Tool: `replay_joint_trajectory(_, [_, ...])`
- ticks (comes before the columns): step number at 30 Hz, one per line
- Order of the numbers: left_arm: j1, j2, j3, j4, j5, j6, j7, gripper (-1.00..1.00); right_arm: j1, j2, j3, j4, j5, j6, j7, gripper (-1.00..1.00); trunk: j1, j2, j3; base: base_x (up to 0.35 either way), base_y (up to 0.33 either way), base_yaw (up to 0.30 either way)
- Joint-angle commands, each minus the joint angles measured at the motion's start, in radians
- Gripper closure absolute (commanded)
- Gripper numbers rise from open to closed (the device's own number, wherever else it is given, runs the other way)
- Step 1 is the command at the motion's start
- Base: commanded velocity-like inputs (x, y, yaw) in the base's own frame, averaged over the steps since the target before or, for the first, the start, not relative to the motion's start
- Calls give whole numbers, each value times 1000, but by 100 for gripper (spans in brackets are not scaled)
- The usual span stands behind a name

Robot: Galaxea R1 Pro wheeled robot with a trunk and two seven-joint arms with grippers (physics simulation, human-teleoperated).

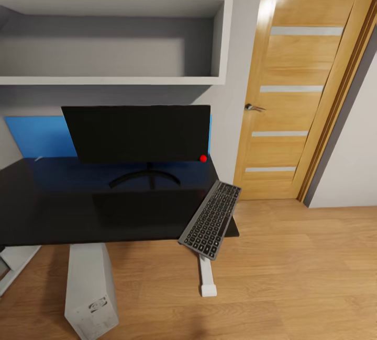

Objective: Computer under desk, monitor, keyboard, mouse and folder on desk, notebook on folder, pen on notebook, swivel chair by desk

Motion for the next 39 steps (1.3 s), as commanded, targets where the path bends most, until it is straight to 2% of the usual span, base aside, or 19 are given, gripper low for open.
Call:
replay_joint_trajectory(1, [0,0,1,-1,10,-2,0,-100,0,0,1,-1,1,-1,-5,-100,-4,7,2,-10,-5,0])
replay_joint_trajectory(29, [0,0,-1,-1,11,0,4,-100,0,-2,0,-1,1,-1,-5,-100,-111,203,90,-1,-2,0])
replay_joint_trajectory(39, [0,0,-1,-1,11,0,9,-100,0,-2,0,-1,2,-1,-5,-100,-150,273,121,0,-222,0])
